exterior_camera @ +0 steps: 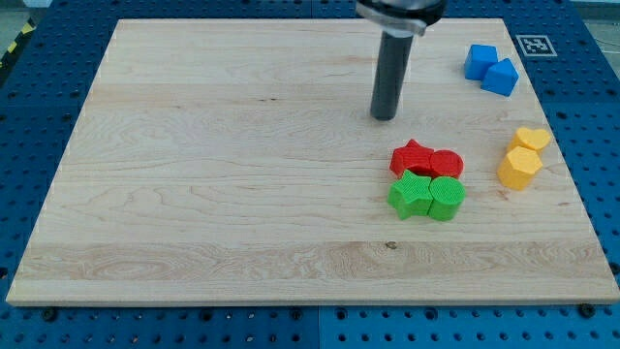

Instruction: Separate the yellow hexagon from the yellow heart

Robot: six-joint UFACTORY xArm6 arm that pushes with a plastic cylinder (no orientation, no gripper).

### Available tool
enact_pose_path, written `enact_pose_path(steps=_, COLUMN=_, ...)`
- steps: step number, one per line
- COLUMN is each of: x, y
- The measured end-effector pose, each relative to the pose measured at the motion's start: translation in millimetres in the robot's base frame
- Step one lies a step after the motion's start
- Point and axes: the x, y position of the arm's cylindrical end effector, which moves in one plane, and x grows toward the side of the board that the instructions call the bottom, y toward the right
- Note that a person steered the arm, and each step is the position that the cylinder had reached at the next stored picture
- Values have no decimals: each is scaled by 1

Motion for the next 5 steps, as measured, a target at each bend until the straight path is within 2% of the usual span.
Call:
enact_pose_path(steps=3, x=-22, y=84)
enact_pose_path(steps=5, x=-22, y=107)
